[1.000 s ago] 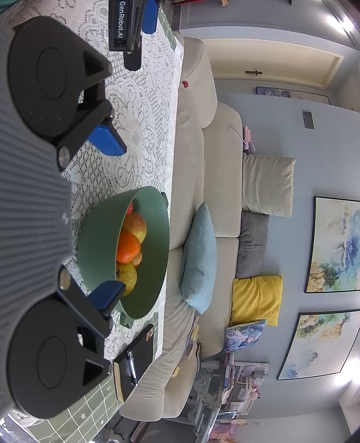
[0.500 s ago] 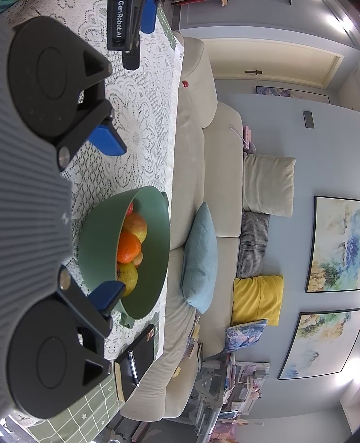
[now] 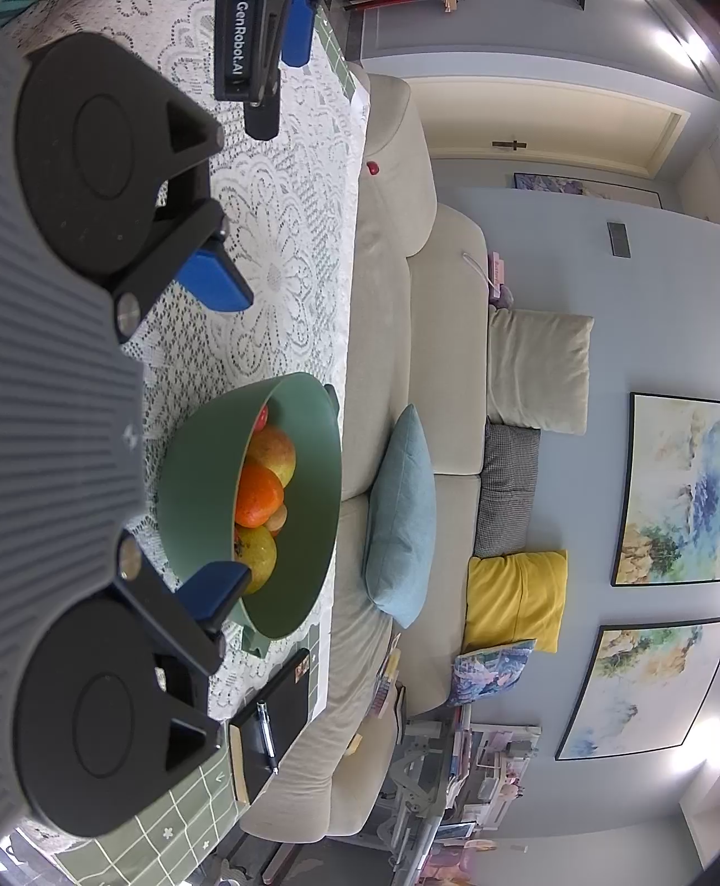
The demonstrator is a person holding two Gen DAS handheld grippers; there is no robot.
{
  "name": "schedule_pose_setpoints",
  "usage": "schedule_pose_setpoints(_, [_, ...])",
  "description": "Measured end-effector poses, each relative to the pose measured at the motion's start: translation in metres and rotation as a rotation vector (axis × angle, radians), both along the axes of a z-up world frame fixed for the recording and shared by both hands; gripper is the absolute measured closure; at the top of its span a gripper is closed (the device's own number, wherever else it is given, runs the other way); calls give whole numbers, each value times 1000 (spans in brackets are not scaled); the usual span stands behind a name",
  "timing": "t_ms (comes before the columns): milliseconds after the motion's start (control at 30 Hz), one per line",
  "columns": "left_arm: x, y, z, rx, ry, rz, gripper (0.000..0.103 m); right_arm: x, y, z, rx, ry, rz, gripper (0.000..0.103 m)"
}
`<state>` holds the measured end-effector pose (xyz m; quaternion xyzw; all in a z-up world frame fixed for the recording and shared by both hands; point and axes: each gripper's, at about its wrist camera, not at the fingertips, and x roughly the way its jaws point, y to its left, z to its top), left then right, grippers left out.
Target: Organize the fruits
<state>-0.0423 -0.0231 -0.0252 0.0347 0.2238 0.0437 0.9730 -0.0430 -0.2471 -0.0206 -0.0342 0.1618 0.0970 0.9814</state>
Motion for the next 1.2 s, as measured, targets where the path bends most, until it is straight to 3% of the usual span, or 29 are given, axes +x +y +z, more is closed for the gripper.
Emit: schedule_pose_setpoints(1200, [1,0,-1,-8,21,3,13,2,0,-3,-11,6,1,9])
